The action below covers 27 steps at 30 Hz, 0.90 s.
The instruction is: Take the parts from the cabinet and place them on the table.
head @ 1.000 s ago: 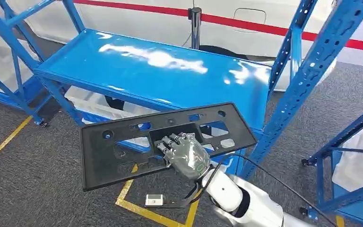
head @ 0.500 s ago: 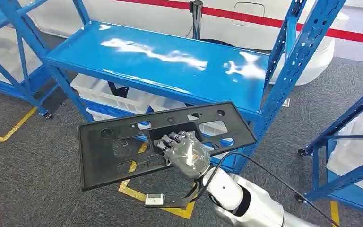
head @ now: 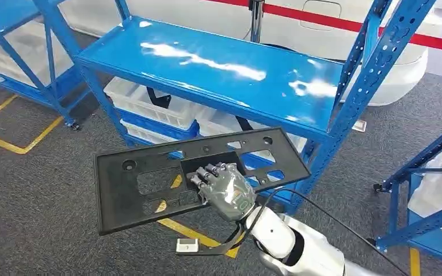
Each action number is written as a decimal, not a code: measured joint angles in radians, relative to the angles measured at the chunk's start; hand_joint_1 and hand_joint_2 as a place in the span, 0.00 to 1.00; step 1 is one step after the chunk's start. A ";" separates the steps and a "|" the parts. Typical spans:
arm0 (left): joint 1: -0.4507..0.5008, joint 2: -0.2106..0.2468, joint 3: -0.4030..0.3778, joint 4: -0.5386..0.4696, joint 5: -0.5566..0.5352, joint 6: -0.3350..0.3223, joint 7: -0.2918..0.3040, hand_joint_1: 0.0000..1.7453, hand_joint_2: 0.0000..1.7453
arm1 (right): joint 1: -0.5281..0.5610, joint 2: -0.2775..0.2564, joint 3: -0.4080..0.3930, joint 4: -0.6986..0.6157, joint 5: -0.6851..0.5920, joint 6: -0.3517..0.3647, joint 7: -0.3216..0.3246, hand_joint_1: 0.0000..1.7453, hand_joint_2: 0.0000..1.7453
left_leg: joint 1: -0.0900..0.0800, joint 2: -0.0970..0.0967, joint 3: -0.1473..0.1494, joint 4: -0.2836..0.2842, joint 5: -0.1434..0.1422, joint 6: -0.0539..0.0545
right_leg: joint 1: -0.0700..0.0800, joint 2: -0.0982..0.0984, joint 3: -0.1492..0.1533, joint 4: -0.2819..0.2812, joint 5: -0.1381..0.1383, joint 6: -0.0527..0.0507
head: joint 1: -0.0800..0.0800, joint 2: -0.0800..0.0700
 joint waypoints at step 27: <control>0.007 0.000 0.000 0.000 -0.011 0.004 0.031 0.00 1.00 | 0.013 -0.010 0.000 -0.013 0.008 0.000 0.004 1.00 1.00 | -0.010 -0.009 -0.012 0.022 -0.010 0.020 | -0.010 0.042 -0.035 0.022 0.006 0.012 | 0.001 0.000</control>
